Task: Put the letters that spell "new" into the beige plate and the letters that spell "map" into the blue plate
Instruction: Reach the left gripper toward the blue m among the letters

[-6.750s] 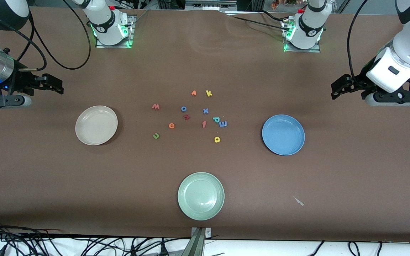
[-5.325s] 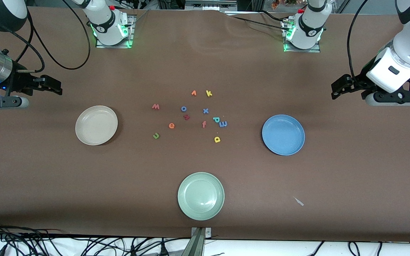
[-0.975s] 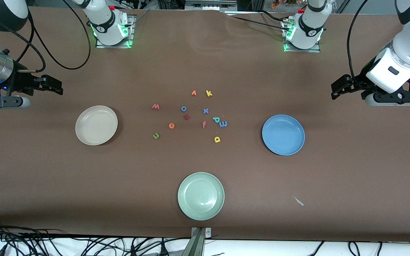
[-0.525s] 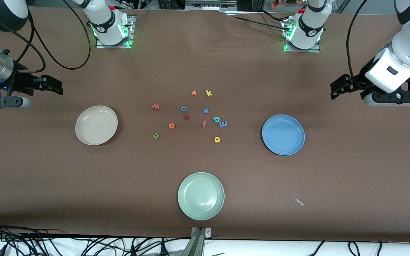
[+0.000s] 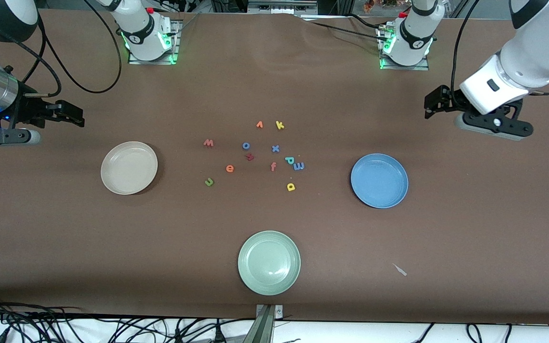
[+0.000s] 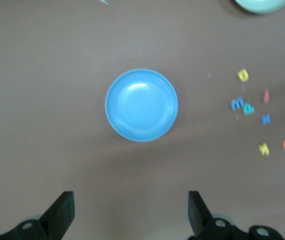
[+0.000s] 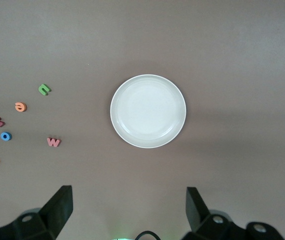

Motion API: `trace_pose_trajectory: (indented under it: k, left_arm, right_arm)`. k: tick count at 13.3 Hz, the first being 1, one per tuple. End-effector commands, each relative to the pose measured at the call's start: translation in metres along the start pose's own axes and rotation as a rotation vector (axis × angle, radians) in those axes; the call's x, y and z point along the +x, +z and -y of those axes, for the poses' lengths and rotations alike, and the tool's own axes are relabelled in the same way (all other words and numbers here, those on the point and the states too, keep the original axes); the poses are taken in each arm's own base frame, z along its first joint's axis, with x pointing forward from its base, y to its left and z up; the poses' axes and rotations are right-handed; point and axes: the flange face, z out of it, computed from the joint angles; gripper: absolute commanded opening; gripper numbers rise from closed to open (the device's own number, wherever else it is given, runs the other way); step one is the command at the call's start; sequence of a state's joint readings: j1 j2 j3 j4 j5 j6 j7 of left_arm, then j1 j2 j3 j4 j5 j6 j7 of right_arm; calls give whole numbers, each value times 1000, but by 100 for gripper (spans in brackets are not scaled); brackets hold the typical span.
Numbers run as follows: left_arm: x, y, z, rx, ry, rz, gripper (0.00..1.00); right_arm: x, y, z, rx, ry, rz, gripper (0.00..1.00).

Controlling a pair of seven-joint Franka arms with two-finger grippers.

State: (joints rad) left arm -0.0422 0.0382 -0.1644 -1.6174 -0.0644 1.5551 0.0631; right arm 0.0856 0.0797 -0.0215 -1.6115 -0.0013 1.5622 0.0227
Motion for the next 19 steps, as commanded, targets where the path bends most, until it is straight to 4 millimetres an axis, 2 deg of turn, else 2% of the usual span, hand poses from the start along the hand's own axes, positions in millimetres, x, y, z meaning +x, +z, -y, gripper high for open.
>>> trace_pose_trajectory:
  k: [1, 4, 5, 6, 9, 10, 13, 15, 16, 18, 19]
  left_arm:
    - [4, 3, -33, -18, 230, 25, 100]
    - [14, 36, -119, 4, 457, 71, 100]
    - [14, 40, -141, 56, 508, 60, 100]
    - [15, 52, -159, 82, 551, 68, 100]
    - [43, 116, -180, 30, 608, 133, 100]
    - [51, 132, -196, 24, 637, 101, 100]
    - [79, 189, -210, 7, 765, 71, 100]
    - [94, 226, -213, -24, 870, 48, 100]
    - [103, 245, -215, -36, 928, 22, 100]
    - [110, 273, -229, 11, 1030, -15, 100]
    - [114, 284, -231, 37, 1055, -29, 100]
  right_arm:
    - [-3, -4, 2, 9, 4, 0, 100]
    - [-3, -3, 3, 15, 6, 0, 100]
    - [-3, -3, 3, 17, 6, 0, 100]
    - [-3, -3, 3, 17, 9, 0, 100]
    - [-1, -2, 2, 20, 12, -3, 100]
    - [0, -1, 2, 20, 11, -3, 100]
    - [3, 2, 8, 18, -17, 5, 100]
    - [5, 9, 31, 10, -59, 13, 100]
    - [7, 14, 51, 6, -94, 20, 100]
    - [16, 43, 95, -6, -164, 71, 100]
    - [21, 60, 109, 0, -175, 97, 100]
